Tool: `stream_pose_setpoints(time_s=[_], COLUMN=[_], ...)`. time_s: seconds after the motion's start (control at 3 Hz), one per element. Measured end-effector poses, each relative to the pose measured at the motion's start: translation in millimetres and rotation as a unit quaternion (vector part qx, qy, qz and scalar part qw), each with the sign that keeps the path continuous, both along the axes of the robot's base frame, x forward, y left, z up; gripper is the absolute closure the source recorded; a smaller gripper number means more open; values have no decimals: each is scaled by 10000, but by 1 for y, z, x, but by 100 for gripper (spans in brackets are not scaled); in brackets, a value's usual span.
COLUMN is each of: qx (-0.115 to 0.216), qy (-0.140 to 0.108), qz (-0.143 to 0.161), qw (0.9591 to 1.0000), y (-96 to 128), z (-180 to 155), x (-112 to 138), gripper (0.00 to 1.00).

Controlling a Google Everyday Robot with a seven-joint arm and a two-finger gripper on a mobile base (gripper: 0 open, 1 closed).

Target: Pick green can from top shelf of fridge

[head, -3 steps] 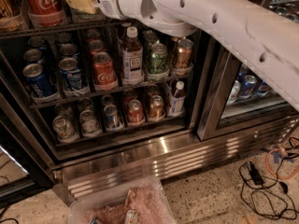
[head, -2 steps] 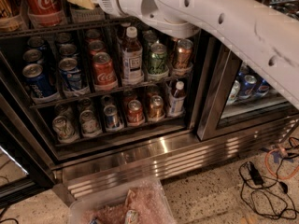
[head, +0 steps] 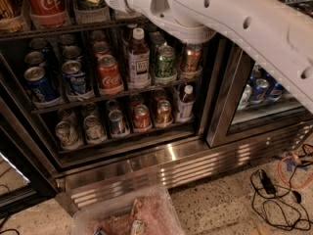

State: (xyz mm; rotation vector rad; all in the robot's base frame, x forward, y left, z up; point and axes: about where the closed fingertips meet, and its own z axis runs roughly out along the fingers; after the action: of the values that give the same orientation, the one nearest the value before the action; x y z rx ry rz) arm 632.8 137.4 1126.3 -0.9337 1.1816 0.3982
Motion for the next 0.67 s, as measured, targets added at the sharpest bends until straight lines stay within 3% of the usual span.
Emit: stream_pose_setpoints(time_s=[0.67], qx=[394], qy=[-135], qz=[104], qw=[9991], y=[-16], z=[18], x=[-25], gripper=[100])
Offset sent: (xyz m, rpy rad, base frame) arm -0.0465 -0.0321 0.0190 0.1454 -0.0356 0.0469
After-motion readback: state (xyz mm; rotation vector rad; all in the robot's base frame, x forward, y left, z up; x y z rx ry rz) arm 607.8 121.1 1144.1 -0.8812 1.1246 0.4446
